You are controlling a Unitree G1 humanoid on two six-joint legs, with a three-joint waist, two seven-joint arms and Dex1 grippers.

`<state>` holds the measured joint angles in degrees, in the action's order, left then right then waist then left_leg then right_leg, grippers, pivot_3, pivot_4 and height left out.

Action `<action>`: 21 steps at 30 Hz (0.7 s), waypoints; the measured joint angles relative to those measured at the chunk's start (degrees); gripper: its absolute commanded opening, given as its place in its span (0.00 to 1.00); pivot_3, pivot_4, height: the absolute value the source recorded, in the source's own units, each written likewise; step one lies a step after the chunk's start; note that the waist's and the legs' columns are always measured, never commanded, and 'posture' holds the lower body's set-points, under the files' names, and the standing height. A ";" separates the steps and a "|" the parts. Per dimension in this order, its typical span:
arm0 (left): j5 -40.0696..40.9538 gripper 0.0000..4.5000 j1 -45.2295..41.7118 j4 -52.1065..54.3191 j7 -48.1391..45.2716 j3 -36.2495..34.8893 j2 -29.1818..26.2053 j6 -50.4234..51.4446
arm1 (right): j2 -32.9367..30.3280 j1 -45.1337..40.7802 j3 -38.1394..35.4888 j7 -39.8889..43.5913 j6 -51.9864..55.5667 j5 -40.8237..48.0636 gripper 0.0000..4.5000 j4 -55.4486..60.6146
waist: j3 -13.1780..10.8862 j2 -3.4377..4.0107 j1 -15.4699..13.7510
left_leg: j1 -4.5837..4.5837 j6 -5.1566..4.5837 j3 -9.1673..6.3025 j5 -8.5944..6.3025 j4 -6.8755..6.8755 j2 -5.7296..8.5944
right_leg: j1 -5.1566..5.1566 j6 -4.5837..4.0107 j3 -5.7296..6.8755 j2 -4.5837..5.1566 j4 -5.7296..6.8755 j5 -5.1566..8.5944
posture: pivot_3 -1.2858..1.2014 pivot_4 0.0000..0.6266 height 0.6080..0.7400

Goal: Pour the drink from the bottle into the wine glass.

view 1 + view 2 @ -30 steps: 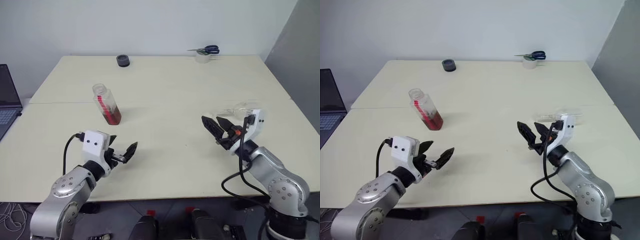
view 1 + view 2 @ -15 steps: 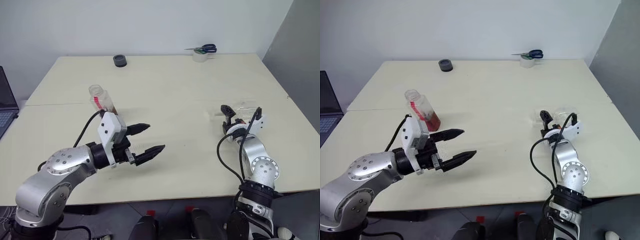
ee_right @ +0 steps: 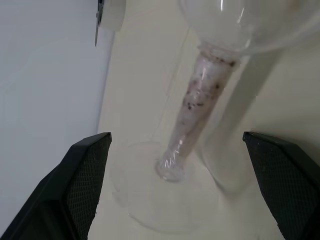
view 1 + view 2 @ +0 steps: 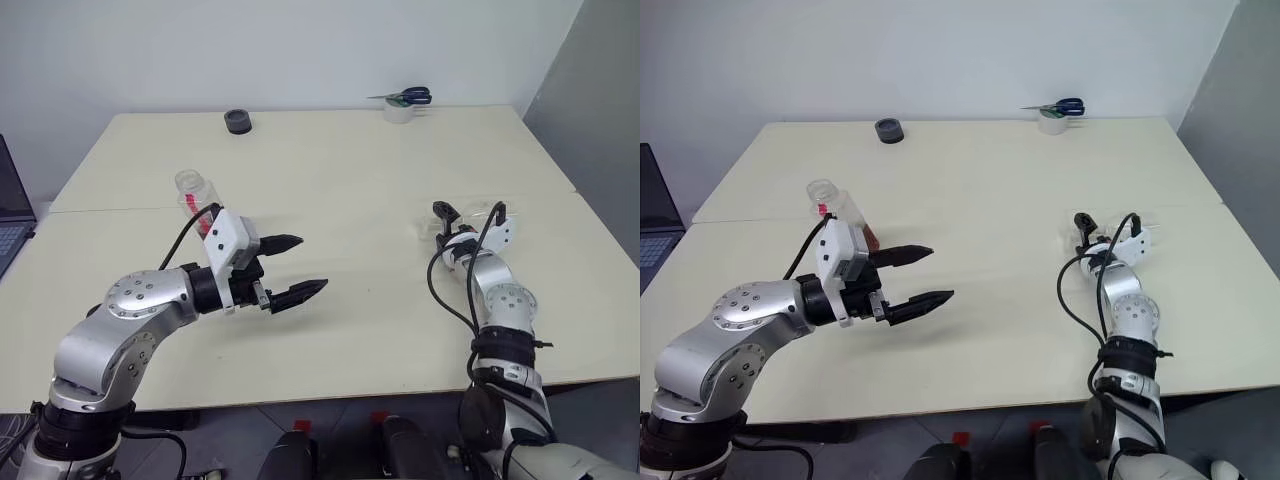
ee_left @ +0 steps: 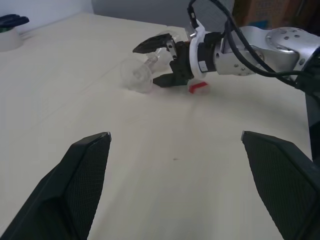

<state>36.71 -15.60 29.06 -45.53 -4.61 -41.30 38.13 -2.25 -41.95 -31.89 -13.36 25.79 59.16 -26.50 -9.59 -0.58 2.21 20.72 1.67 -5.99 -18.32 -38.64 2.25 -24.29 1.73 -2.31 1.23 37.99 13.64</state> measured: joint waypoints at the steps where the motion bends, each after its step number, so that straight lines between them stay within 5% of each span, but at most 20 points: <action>1: -0.03 0.99 -0.18 -0.01 0.02 0.10 0.05 0.00 | -0.54 -1.32 -0.37 0.43 -1.47 -0.75 1.00 -2.14 | 0.00 0.00 -0.01 | 0.01 0.00 -0.01 0.00 0.00 0.01 | 0.01 0.00 0.01 0.01 0.00 0.00 | 0.52 0.24 1.00; 8: -0.30 0.99 -1.19 -0.03 0.94 0.67 0.55 0.02 | -2.26 -7.97 -1.72 3.34 -8.46 -5.62 1.00 -14.13 | 0.01 -0.01 0.13 | -0.01 0.00 -0.03 0.00 -0.02 0.00 | 0.03 0.00 0.00 0.01 0.01 0.00 | 0.52 0.24 1.00; 11: -0.42 1.00 -1.70 -0.24 1.04 0.94 0.55 0.02 | -2.52 -9.28 -2.00 3.71 -9.99 -6.67 0.87 -16.84 | 0.01 -0.02 0.14 | -0.01 0.00 -0.04 0.00 -0.03 0.00 | 0.05 -0.01 0.01 0.01 0.01 -0.01 | 0.52 0.24 1.00; 21: -0.40 1.00 -2.22 -0.40 1.13 0.94 0.55 0.24 | -1.39 -9.45 -3.12 5.17 -8.78 -7.36 0.10 -17.81 | 0.01 0.00 0.90 | 0.01 0.00 -0.06 0.00 -0.01 -0.02 | 0.01 -0.01 -0.02 0.02 0.01 -0.01 | 0.52 0.24 1.00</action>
<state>36.31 -17.83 28.66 -44.40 -3.67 -40.75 38.37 -3.65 -51.39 -35.00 -8.19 17.02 51.81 -44.31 -9.58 -0.58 3.11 20.73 1.67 -6.05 -18.32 -38.66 2.22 -24.27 1.72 -2.33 1.24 38.00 13.63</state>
